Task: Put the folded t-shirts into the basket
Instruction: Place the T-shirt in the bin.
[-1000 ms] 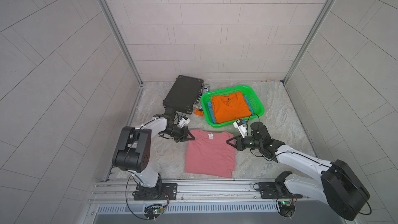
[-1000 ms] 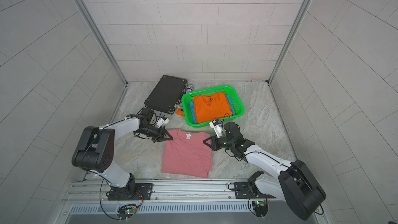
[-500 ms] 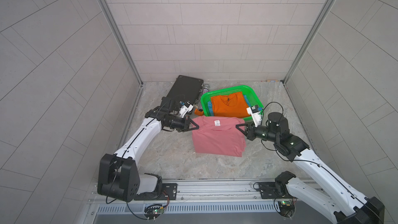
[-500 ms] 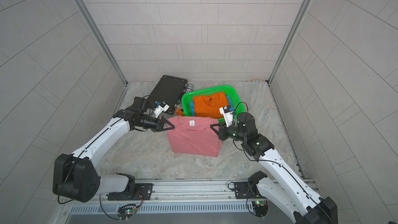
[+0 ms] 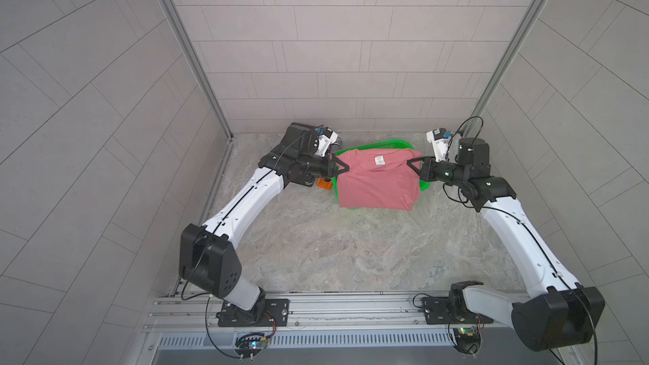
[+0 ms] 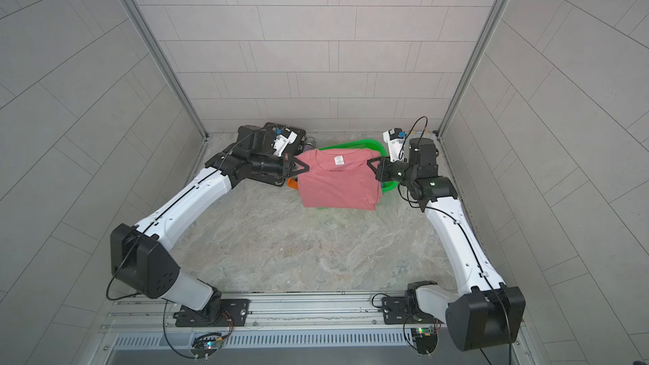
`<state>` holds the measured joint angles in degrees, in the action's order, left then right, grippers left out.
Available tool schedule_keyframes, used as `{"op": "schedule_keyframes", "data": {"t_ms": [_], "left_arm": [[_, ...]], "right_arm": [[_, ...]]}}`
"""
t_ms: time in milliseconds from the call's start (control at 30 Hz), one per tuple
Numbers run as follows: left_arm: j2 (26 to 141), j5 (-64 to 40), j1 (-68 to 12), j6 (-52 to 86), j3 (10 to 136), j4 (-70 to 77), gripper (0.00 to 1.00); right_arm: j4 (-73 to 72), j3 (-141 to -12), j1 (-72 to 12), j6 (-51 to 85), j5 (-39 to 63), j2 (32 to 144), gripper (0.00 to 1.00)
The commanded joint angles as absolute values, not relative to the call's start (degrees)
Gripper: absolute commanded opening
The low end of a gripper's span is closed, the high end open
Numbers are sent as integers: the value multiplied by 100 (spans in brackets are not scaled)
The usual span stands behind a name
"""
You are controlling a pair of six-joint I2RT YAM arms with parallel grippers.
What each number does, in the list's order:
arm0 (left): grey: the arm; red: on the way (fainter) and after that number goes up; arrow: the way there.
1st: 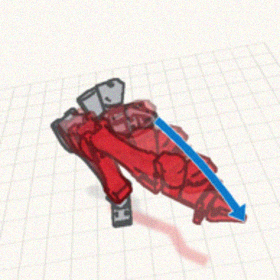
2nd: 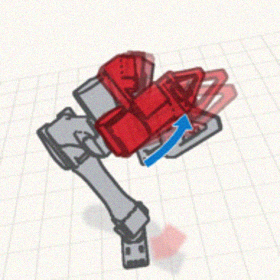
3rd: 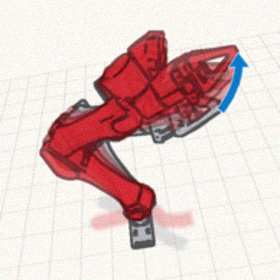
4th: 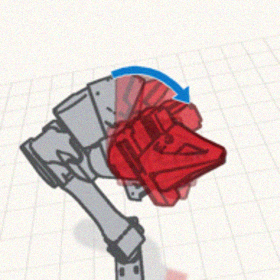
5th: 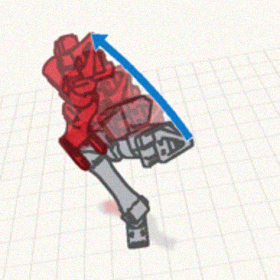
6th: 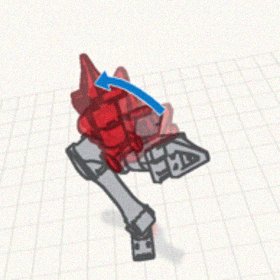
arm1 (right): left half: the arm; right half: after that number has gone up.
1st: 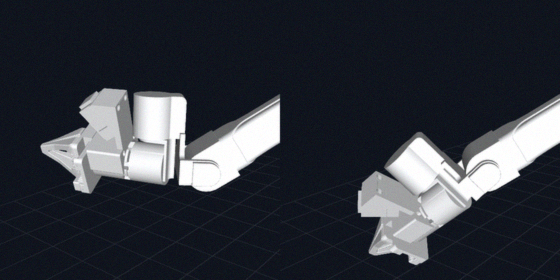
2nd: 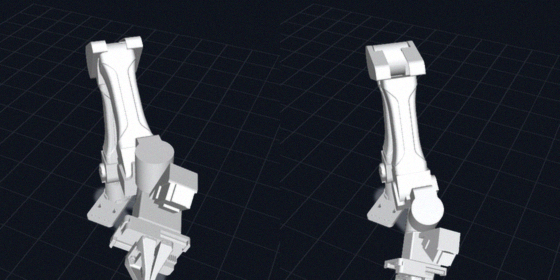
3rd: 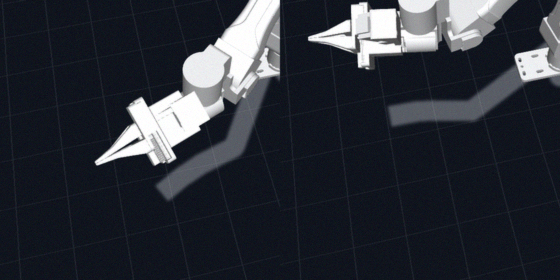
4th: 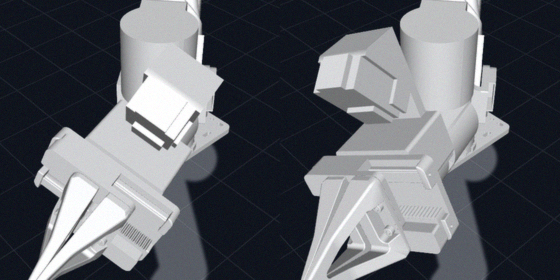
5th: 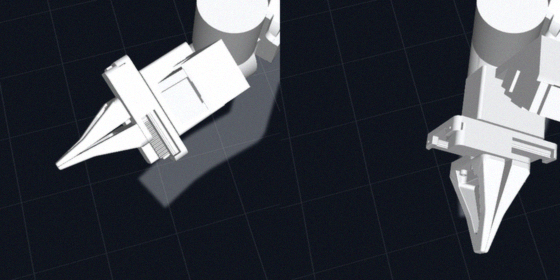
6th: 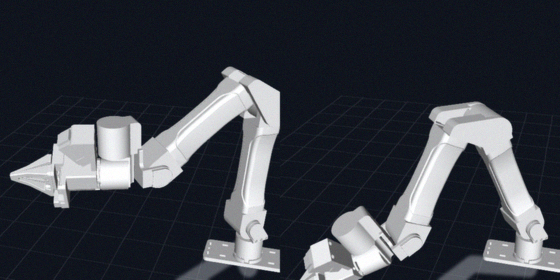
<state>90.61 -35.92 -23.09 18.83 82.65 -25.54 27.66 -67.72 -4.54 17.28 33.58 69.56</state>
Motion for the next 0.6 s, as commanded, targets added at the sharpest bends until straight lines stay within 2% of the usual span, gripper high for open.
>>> {"op": "schedule_keyframes", "data": {"t_ms": [0,267,433,567], "left_arm": [[9402,-3370,-2404,1916,8708,-2354,0],[10464,-3184,-2544,2294,9102,-1627,0],[10958,-3097,-2544,2256,9324,-1508,0],[11115,-3257,-2544,2250,9316,-1531,0]], "right_arm": [[2662,-7201,-193,1663,3539,7355,0],[2702,-8368,106,1476,3623,8686,0],[2551,-8868,301,1582,4078,9529,0],[2874,-9024,327,1517,4166,9814,0]]}}
